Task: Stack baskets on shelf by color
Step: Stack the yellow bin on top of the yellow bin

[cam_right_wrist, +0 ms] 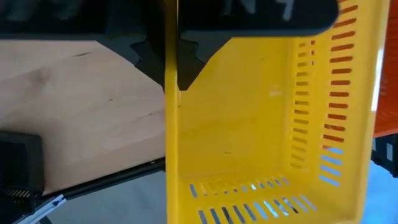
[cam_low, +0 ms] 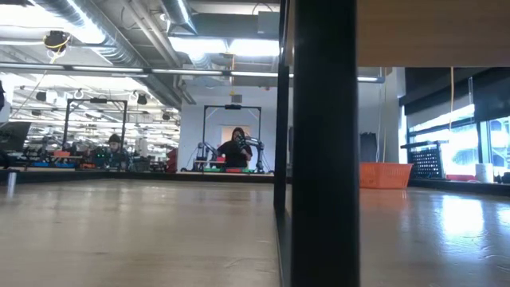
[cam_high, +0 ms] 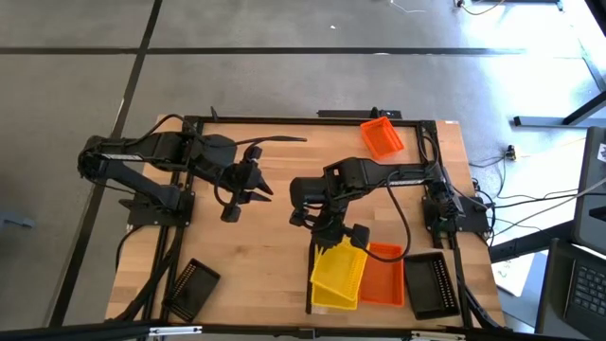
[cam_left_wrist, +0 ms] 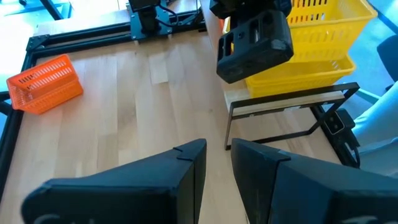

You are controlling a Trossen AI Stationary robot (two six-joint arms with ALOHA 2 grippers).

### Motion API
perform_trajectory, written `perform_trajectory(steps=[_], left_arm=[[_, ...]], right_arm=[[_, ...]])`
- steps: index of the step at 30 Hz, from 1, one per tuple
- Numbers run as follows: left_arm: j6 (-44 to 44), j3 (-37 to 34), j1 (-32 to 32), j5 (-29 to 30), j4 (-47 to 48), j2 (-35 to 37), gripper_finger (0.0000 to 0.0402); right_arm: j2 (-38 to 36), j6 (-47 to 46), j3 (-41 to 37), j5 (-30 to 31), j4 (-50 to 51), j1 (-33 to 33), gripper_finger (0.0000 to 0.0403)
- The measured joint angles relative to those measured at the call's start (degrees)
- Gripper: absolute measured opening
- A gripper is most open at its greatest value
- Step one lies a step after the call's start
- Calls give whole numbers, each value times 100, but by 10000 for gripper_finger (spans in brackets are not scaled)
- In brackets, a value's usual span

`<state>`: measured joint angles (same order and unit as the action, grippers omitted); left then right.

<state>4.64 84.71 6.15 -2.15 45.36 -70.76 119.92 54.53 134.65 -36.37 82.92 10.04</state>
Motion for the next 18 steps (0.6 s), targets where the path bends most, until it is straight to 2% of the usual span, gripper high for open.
perform_trajectory(steps=[13, 18], left_arm=[[2, 0, 0, 0, 2, 0, 67], [2, 0, 0, 0, 2, 0, 67]], right_arm=[[0, -169, 2, -129, -217, -4, 54], [-32, -161, 18, -95, -168, -17, 59]])
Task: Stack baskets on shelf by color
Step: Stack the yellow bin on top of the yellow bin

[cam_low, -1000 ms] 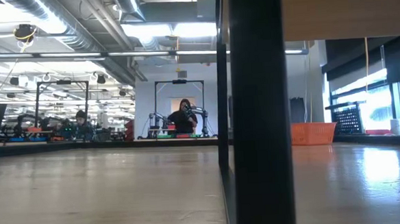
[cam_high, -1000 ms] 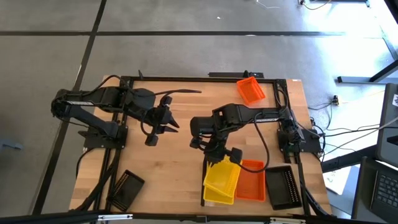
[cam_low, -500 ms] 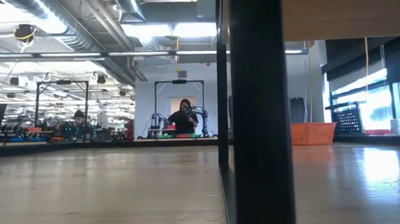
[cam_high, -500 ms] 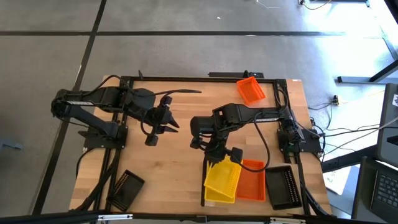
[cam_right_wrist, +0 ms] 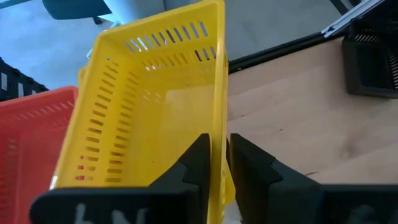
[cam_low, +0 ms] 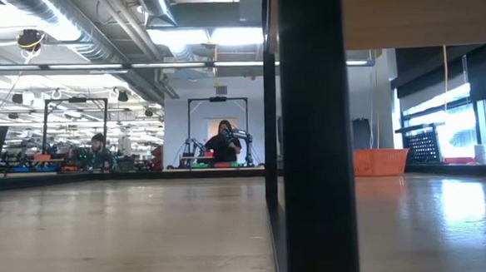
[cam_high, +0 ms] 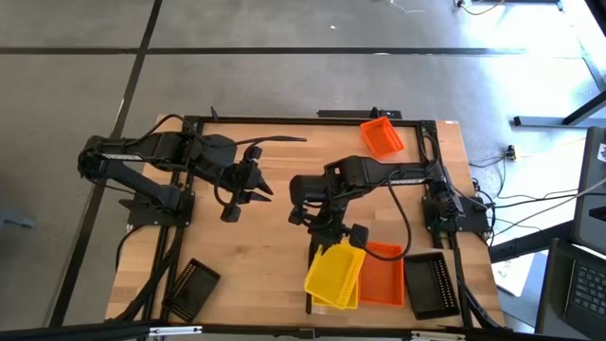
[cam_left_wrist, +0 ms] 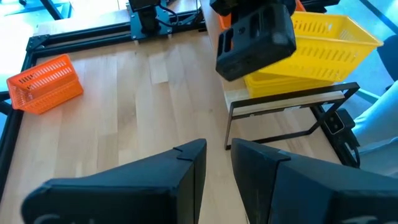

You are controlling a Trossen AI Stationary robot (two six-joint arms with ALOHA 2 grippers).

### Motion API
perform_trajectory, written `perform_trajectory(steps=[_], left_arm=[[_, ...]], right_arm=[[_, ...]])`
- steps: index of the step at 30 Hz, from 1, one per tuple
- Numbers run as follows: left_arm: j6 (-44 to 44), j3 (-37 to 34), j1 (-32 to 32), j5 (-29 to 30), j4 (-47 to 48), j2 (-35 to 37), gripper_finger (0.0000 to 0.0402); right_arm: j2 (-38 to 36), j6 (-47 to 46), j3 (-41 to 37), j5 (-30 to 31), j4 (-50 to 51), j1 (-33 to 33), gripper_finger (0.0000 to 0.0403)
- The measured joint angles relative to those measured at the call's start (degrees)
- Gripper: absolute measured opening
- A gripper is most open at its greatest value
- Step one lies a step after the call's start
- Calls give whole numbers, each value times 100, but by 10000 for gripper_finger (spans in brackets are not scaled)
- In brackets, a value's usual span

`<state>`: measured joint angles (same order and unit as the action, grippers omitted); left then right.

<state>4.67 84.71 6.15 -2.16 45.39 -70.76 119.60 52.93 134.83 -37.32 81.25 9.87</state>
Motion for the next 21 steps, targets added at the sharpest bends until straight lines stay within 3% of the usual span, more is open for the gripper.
perform_trajectory(steps=[15, 21], left_arm=[[-7, 0, -2, -1, 2, 0, 67], [-9, 0, 0, -2, 2, 0, 67]], right_arm=[[-175, -11, 11, -168, 158, -84, 35], [-536, -67, 11, 55, 350, -98, 33]])
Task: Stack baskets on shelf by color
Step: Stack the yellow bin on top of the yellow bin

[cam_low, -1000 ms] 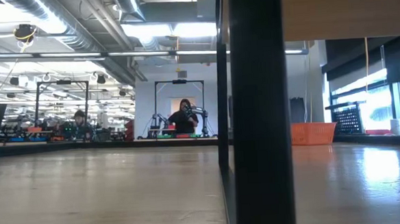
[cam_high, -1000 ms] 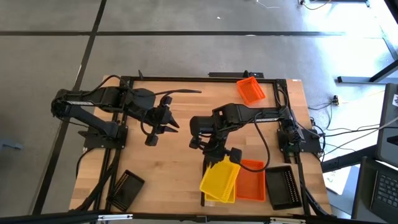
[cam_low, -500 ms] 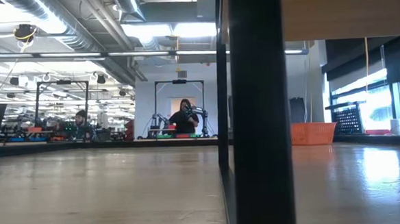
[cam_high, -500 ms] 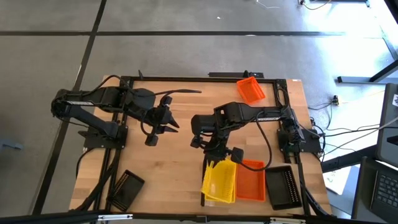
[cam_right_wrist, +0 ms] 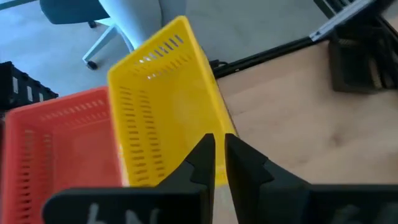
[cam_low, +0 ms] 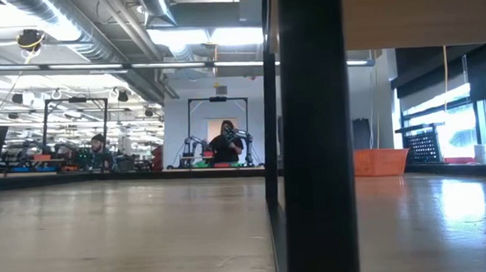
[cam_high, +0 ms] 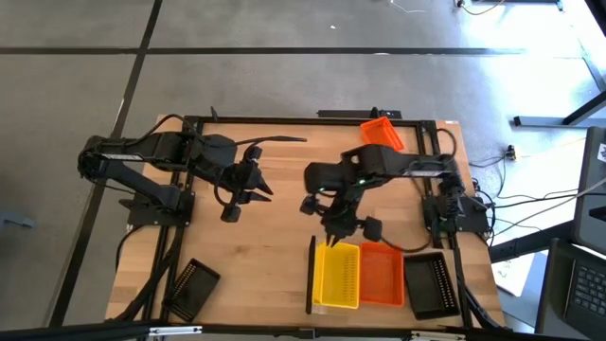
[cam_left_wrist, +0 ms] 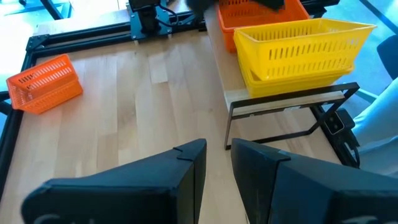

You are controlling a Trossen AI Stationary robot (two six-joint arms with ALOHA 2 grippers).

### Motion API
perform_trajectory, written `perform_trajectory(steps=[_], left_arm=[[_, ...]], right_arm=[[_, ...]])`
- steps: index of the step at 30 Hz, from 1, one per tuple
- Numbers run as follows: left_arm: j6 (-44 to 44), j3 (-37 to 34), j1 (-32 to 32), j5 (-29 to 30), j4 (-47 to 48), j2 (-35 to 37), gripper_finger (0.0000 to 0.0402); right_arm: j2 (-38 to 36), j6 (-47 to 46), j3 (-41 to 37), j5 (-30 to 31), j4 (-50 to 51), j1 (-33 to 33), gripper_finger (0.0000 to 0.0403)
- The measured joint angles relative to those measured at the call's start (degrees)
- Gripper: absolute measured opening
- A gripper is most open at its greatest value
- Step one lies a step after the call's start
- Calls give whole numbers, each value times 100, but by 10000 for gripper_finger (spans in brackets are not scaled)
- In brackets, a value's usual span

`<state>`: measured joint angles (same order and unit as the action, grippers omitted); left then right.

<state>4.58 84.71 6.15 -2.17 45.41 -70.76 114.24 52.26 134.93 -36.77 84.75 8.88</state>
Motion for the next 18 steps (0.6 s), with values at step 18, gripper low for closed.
perform_trajectory(steps=[18], left_arm=[[-6, 0, 0, -9, -252, -68, 67]], right_arm=[[-1481, -1320, 0, 1944, 541, 2, 2]])
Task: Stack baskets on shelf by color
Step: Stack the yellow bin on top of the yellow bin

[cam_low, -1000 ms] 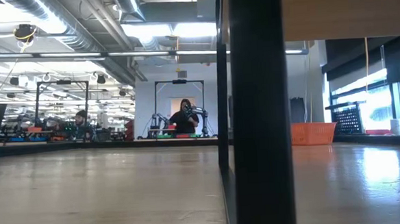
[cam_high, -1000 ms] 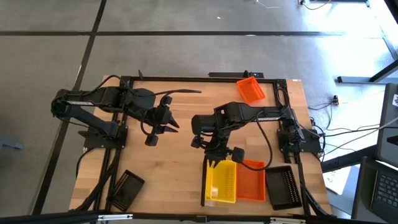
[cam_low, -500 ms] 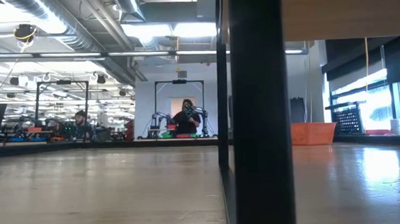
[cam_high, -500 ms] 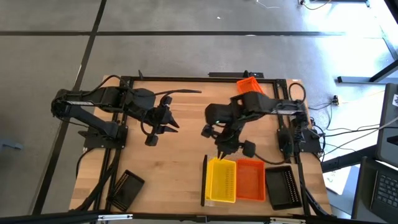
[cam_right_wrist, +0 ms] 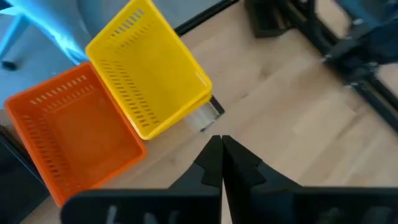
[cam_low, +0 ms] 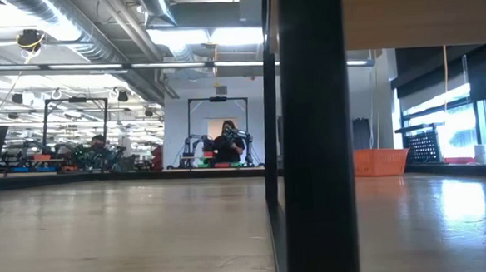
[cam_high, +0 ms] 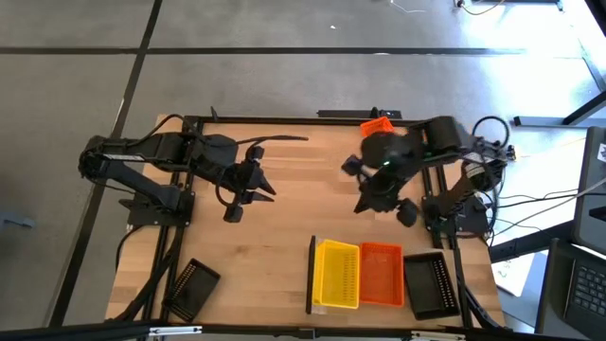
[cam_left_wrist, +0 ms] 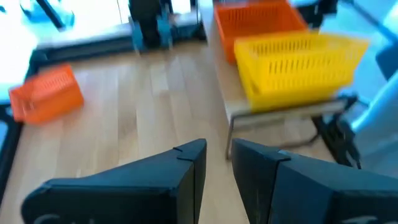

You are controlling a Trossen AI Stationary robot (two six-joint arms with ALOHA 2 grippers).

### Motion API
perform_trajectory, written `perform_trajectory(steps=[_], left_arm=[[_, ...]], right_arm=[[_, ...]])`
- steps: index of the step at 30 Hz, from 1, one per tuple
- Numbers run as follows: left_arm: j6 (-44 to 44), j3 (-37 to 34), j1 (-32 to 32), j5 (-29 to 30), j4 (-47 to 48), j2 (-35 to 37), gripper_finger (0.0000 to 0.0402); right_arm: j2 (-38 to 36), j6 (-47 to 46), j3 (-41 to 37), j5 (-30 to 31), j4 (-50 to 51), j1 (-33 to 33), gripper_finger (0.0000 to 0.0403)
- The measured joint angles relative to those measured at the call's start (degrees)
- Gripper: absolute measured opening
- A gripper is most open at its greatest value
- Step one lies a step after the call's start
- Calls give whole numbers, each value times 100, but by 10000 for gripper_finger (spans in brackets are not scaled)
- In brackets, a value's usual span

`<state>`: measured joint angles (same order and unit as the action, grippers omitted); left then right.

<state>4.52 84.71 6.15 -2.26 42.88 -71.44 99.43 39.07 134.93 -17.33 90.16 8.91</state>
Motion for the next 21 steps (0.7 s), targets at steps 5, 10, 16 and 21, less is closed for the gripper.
perform_trajectory(steps=[5, 10, 16, 21], left_arm=[[-142, 2, 81, 13, -1129, -195, 66], [82, 4, 246, -7, -1574, -476, 43], [48, 4, 265, 0, -1687, -626, 3], [199, 4, 196, 4, -1765, -864, 1]], right_arm=[[-402, -6, -2, 249, -8, -2, 1], [-720, -218, -2, 549, -9, -26, 2], [-980, -716, -4, 785, -15, -103, 1], [-1269, -1163, -279, 782, -25, -167, 1]])
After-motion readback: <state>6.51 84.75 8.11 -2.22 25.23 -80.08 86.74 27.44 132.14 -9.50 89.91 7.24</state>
